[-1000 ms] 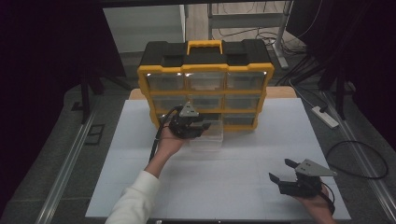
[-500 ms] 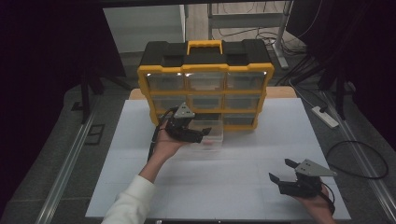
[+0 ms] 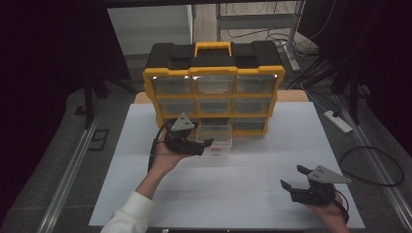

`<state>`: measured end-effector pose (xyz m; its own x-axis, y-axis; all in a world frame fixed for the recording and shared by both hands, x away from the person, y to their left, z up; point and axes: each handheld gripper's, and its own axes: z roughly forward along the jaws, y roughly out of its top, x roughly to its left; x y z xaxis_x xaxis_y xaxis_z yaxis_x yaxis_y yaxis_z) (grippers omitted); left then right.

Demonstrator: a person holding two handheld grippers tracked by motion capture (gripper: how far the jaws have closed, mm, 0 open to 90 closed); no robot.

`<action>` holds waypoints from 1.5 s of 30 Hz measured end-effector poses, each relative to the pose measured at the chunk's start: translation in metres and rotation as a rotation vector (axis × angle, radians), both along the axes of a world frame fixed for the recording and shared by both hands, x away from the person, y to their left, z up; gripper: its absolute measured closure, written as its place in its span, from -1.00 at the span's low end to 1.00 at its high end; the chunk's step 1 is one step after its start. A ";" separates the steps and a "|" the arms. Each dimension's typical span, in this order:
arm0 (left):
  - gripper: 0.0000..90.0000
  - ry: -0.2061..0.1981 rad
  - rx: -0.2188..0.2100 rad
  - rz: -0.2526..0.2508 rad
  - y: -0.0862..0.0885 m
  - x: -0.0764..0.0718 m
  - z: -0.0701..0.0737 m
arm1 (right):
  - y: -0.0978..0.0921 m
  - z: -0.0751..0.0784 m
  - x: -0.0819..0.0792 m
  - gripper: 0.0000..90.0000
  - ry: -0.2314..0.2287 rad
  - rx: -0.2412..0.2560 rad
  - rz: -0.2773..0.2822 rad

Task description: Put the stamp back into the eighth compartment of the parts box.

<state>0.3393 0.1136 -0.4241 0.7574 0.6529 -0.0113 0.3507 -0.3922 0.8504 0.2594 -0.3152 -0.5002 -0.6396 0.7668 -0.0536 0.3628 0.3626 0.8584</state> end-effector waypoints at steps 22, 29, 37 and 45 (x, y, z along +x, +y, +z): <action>-0.57 -0.026 -0.018 0.005 0.034 -0.062 -0.021 | 0.000 0.001 -0.002 -0.58 -0.003 -0.009 -0.011; -0.57 -0.016 -0.024 0.029 0.050 -0.081 -0.033 | -0.001 0.000 -0.001 -0.58 -0.002 -0.012 -0.015; -0.58 0.022 -0.029 0.075 0.069 -0.097 -0.054 | -0.002 0.000 -0.001 -0.58 -0.005 -0.015 -0.019; -0.60 0.053 -0.027 0.115 0.087 -0.109 -0.077 | -0.002 -0.001 0.001 -0.59 -0.006 -0.025 -0.024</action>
<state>0.2299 0.2003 -0.5008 0.6754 0.7343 -0.0681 0.4368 -0.3240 0.8392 0.2600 -0.3175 -0.5013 -0.6209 0.7802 -0.0762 0.3667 0.3750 0.8514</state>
